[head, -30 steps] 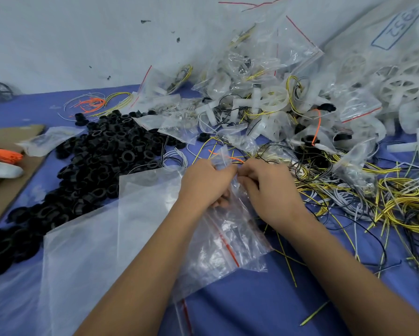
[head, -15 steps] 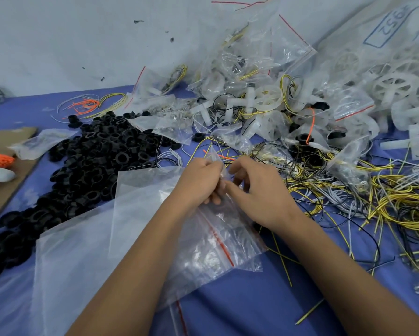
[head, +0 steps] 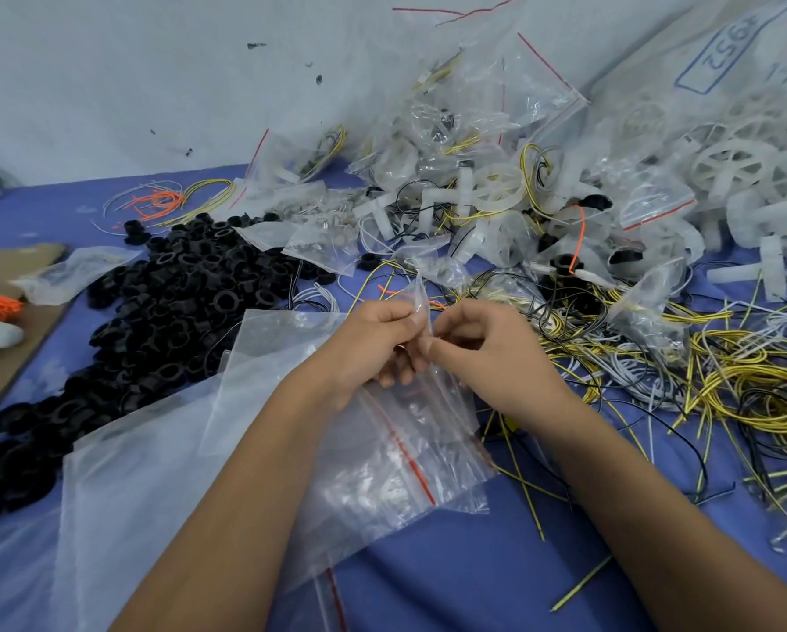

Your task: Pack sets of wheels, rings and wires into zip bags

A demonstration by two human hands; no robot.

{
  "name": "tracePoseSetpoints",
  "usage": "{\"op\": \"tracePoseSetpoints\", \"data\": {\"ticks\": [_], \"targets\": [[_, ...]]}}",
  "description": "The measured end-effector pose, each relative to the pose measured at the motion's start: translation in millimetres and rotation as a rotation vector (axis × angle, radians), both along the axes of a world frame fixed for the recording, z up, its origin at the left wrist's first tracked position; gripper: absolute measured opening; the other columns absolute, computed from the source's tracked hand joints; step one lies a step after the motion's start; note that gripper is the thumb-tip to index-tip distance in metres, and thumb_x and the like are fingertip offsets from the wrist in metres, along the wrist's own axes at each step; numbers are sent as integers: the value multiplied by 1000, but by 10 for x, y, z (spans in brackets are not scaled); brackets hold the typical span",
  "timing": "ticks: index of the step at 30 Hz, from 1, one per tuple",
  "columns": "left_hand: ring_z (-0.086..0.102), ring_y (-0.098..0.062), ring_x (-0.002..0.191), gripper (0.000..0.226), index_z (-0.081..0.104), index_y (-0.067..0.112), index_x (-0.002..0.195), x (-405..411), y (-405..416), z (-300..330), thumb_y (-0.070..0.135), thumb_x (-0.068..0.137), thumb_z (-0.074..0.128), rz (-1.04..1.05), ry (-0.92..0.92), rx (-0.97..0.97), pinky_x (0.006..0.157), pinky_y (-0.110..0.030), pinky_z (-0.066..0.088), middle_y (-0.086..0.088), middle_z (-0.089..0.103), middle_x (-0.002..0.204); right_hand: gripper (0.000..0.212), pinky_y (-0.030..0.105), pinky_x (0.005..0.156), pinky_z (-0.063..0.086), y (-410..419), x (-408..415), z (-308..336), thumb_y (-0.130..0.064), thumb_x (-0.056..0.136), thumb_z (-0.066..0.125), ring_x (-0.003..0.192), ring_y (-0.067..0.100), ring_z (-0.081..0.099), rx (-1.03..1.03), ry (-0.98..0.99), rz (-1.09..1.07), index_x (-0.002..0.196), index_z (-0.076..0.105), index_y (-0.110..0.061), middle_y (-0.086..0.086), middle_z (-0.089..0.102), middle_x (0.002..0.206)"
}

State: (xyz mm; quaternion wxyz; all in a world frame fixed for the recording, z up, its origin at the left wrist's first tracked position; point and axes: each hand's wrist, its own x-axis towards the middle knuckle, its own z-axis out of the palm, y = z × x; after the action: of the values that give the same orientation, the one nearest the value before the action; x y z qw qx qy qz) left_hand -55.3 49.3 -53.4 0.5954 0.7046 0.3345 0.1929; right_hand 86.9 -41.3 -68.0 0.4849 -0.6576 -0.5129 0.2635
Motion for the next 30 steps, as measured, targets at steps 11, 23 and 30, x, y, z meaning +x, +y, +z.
{"op": "tracePoseSetpoints", "data": {"ticks": [11, 23, 30], "targets": [[44, -16, 41, 32, 48, 12, 70, -159, 177, -6, 16, 101, 46, 115, -275, -307, 36, -14, 21, -3, 47, 52, 25, 9, 58, 42, -41, 185, 3, -8, 85, 73, 68, -1, 63, 62, -172, -408, 94, 52, -19, -7, 70, 76], [65, -25, 56, 41, 56, 10, 68, 322, -136, -113, 51, 70, 54, 299, 249, 401, 59, -33, 49, -5, 68, 59, 21, 41, 94, 42, 32, 661, 235, -6, 94, 60, 115, 36, 47, -77, -975, -498, 111, 72, -9, 11, 66, 114], [54, -16, 50, 20, 52, 16, 73, 359, -151, -210, 21, 85, 68, 339, 58, 400, 54, -28, 43, 0, 62, 59, 37, 43, 84, 46, -17, 949, 241, 7, 85, 57, 123, 39, 43, -275, -913, -540, 114, 73, -11, 14, 58, 122]]}}
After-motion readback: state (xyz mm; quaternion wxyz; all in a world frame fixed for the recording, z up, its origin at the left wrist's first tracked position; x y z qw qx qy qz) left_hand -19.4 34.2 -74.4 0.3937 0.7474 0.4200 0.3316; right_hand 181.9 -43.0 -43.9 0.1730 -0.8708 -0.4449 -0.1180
